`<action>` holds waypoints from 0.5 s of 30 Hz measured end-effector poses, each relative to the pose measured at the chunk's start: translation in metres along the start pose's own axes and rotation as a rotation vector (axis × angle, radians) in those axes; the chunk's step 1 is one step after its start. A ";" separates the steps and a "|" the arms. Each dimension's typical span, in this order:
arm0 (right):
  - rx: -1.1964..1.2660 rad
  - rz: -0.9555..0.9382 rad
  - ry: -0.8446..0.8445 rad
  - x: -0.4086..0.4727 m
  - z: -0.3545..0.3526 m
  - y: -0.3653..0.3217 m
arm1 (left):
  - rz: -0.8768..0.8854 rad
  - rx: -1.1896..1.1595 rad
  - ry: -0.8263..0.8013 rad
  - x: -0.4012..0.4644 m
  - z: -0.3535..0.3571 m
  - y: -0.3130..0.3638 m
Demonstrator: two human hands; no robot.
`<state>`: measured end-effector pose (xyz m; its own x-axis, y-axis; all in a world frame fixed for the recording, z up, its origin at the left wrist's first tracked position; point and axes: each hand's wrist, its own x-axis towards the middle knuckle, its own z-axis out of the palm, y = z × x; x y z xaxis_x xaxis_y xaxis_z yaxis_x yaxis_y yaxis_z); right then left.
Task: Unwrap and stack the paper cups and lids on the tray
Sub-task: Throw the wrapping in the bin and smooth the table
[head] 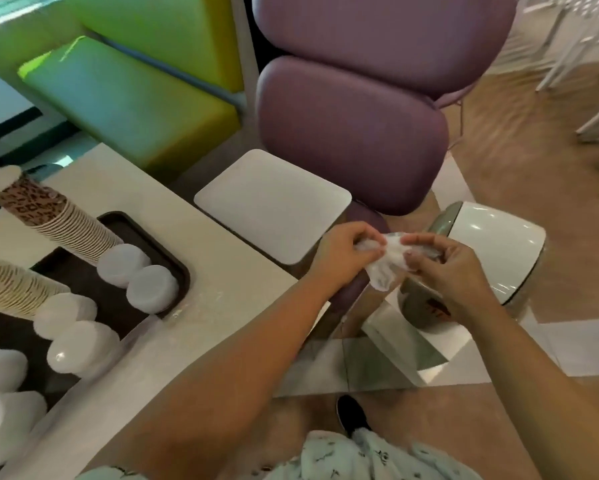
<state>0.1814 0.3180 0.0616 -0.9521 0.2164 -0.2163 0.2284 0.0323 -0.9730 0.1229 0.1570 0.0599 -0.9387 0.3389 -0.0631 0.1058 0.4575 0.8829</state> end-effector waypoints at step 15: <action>-0.692 -0.219 0.427 0.049 -0.101 0.094 | 0.447 0.903 -0.479 0.052 0.150 -0.006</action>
<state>0.1764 0.4306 -0.0324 -0.8622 0.4820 0.1559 0.2537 0.6773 -0.6905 0.1224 0.2957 -0.0188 -0.5533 0.8157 -0.1691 0.7852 0.5784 0.2211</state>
